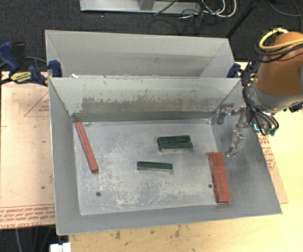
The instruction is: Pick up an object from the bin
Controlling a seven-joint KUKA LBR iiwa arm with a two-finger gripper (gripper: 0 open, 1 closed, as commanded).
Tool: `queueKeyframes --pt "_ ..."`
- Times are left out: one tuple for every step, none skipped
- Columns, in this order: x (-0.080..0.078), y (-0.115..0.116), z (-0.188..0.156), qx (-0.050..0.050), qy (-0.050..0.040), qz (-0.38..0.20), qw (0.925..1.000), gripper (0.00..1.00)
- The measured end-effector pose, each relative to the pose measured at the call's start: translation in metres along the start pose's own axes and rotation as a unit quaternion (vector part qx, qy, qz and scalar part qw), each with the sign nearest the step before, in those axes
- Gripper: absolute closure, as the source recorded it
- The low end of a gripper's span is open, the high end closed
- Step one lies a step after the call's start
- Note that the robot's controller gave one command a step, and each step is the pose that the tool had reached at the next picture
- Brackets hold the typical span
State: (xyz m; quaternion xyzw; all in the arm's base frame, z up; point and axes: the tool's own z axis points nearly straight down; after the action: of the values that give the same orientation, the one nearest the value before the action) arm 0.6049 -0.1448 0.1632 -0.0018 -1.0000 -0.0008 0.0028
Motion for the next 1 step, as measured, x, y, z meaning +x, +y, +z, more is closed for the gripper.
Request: queueKeyframes --pt "0.0184 0.0764 0.0954 -0.001 -0.0045 -0.05 0.9988 0.0"
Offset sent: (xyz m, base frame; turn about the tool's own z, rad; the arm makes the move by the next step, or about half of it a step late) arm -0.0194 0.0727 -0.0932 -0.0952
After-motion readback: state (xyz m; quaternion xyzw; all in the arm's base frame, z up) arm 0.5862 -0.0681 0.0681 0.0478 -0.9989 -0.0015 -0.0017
